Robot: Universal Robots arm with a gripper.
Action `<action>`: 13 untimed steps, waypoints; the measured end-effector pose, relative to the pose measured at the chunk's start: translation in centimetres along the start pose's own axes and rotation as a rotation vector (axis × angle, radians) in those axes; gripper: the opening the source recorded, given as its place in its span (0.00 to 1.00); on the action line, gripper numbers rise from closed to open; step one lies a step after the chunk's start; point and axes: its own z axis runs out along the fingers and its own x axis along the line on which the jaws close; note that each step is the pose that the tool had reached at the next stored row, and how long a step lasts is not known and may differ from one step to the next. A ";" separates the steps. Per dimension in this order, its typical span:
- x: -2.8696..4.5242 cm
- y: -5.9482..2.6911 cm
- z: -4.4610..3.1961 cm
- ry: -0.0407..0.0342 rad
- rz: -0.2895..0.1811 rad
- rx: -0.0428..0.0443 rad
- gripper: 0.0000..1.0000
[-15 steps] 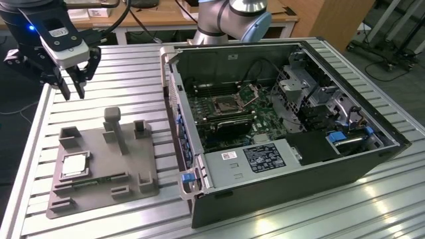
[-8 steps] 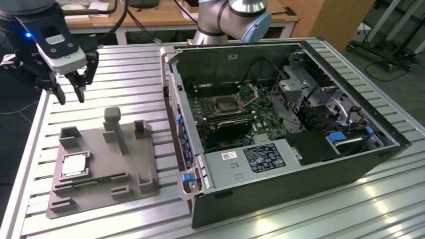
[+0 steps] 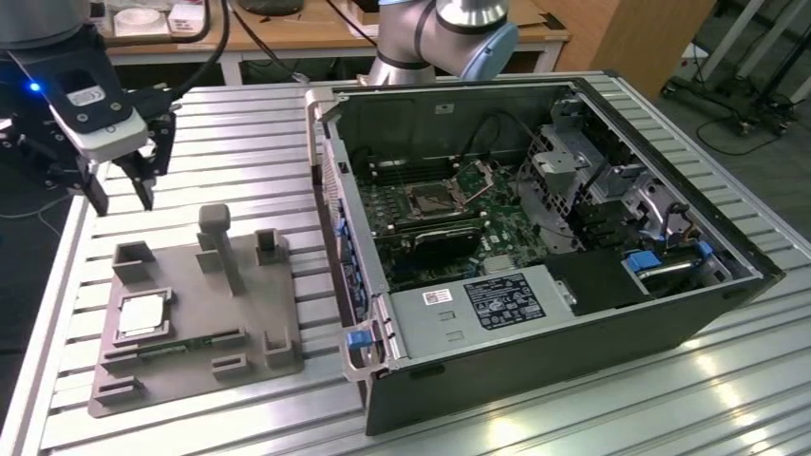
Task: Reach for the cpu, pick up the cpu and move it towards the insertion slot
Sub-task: 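Reach for the cpu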
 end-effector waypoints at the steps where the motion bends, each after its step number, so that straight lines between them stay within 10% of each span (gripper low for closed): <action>1: 0.07 -0.12 0.12 -0.0006 -0.001 0.0000 0.46; 13: 0.42 -1.89 1.92 -0.0044 -0.003 0.0001 0.60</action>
